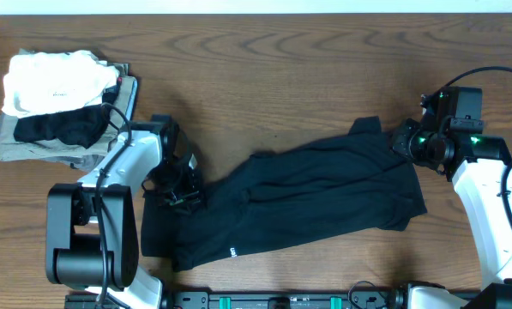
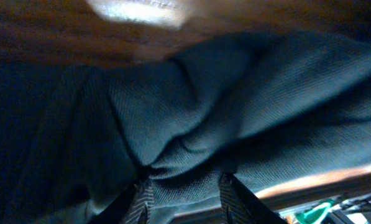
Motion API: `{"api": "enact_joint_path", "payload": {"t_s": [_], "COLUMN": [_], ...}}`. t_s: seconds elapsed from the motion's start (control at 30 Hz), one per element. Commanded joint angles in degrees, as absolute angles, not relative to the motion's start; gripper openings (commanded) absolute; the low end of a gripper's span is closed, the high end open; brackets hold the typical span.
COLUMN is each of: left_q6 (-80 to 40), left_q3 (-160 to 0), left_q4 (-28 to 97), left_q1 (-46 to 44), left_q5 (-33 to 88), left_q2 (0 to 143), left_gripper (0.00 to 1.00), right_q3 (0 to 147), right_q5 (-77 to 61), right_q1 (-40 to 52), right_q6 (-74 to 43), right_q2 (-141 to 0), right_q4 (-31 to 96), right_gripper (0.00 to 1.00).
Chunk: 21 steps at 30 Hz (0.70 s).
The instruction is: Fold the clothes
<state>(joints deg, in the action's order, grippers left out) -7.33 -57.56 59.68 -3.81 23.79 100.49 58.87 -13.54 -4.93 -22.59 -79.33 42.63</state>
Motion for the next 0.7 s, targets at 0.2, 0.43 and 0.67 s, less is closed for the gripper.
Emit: {"api": "enact_joint_path", "payload": {"t_s": [0.2,0.43,0.67], "left_q6": [-6.72,-7.79,-7.01], "left_q3": [-67.88,-68.10,-68.10], "left_q4": [58.48,53.93,55.44], "left_q1": [-3.73,-3.73,-3.73], "left_q5": [23.49,23.53,29.80], "left_q2": [97.69,100.44,107.63], "left_gripper": [0.39,0.39,0.43], "right_q3": [59.31,59.31,59.31], "right_q5": [-13.96,-13.98,-13.98], "right_q1": [-4.43,-4.43,-4.43], "right_q6": [-23.31,-23.33,-23.31], "right_q2": [-79.46,-79.46,-79.46], "right_q4": [42.54,42.41,42.54], "right_gripper": [0.32,0.32,0.32]}}
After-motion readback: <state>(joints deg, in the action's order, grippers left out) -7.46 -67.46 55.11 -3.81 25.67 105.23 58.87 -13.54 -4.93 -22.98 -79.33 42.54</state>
